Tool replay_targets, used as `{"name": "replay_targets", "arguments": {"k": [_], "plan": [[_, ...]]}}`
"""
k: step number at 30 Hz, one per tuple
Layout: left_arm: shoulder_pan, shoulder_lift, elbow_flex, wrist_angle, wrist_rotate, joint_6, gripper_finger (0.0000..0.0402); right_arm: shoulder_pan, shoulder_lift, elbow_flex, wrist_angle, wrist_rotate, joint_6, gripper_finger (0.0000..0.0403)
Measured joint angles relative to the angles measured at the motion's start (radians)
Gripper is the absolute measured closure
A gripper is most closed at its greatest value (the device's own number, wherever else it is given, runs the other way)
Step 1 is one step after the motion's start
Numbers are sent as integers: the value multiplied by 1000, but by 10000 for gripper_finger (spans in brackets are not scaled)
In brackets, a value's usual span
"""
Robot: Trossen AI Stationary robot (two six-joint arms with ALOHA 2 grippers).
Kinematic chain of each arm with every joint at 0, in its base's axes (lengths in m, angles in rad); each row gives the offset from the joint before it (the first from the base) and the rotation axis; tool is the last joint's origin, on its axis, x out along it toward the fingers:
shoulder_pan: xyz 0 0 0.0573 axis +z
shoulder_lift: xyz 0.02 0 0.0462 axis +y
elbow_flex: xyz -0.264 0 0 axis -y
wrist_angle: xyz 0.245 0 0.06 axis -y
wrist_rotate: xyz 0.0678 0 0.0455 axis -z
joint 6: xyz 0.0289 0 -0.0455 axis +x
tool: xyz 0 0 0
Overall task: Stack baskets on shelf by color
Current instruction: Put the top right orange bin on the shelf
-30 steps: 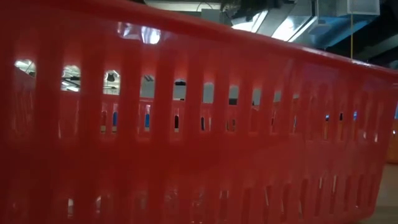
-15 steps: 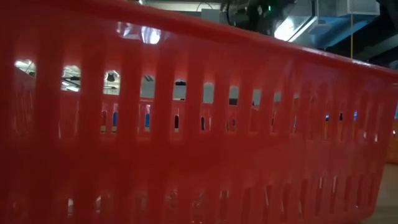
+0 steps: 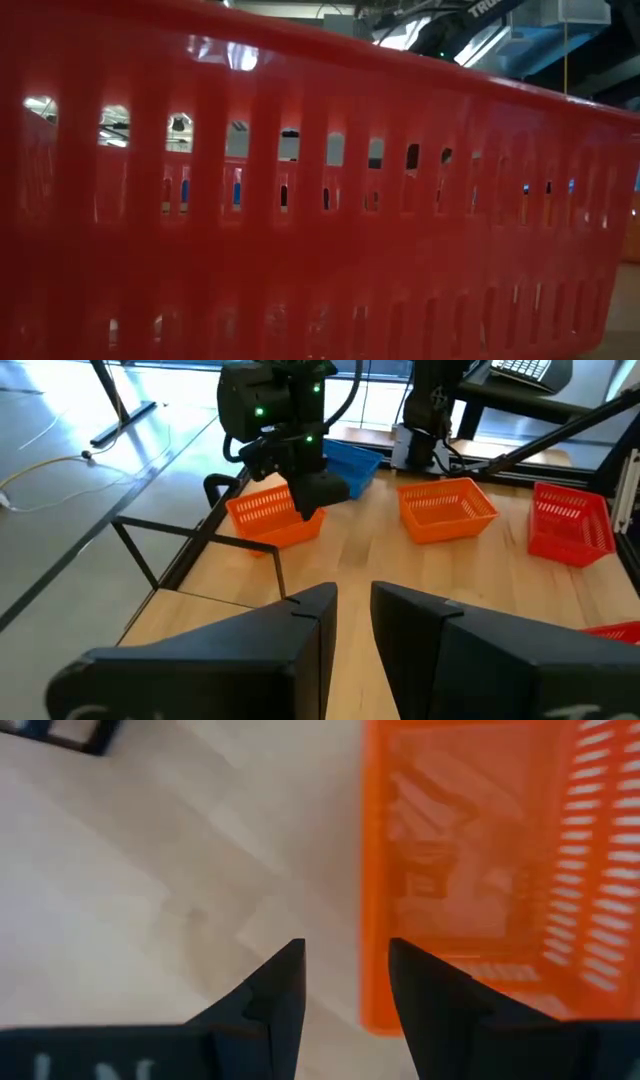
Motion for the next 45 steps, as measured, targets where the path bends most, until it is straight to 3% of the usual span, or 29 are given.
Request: {"name": "replay_targets", "arguments": {"k": [19,23,26,32,42,45], "plan": [[0,0,0,1,3,-24,343,-1,86,-1,13,-2,-53,260],[0,0,0,1,2,-25,343,-2,121,-1,35,48,-37,261],[0,0,0,1,2,-26,343,-2,124,-1,46,66,-38,281],[0,0,0,1,10,-26,343,-2,121,-1,87,73,-110,388],[0,0,0,-1,10,1,343,36,60,0,-22,136,-271,398],[0,0,0,-5,9,45,343,86,9,15,-104,203,-316,399]]}}
